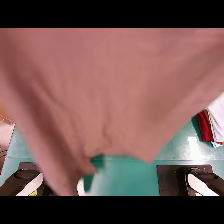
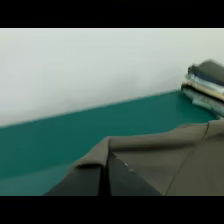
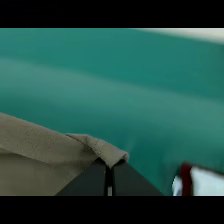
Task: Fold the shirts.
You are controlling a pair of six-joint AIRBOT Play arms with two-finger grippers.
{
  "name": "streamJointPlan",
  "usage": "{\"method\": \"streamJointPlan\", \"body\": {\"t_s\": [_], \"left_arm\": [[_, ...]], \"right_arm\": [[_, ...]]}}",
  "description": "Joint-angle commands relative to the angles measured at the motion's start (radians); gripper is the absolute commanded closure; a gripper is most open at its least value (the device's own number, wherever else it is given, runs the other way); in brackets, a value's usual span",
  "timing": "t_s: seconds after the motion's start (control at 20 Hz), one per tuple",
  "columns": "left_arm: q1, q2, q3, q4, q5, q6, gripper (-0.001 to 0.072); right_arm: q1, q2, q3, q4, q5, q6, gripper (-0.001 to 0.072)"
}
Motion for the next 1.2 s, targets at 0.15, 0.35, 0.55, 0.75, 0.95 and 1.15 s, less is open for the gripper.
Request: {"method": "streamJointPlan", "body": {"t_s": [0.15,0.35,0.55,0.75,0.95,1.15], "left_arm": [[0.001,-0.437,-0.165,0.04,-0.009,0.008,0.0681],[0.001,-0.687,-0.164,0.025,0.114,0.02,0.0681],[0.001,-0.781,-0.163,0.016,0.223,0.02,0.0681],[0.001,-0.787,-0.161,0.017,0.241,0.019,0.0435],[0.037,-0.781,-0.111,0.021,0.085,0.018,0.0168],[0.151,-0.771,-0.003,0.02,-0.268,-0.002,0.017]], "right_arm": [[0.0,-0.324,-0.269,-0.012,0.031,0.018,0.0699],[0.0,-0.496,-0.297,-0.011,-0.105,0.018,0.0699],[0.0,-0.577,-0.297,0.063,-0.284,0.019,0.0698],[-0.001,-0.619,-0.297,0.161,-0.377,0.018,0.0686],[-0.001,-0.623,-0.273,0.191,-0.37,0.018,0.0325],[0.0,-0.565,-0.245,0.192,-0.245,-0.032,0.0329]]}}
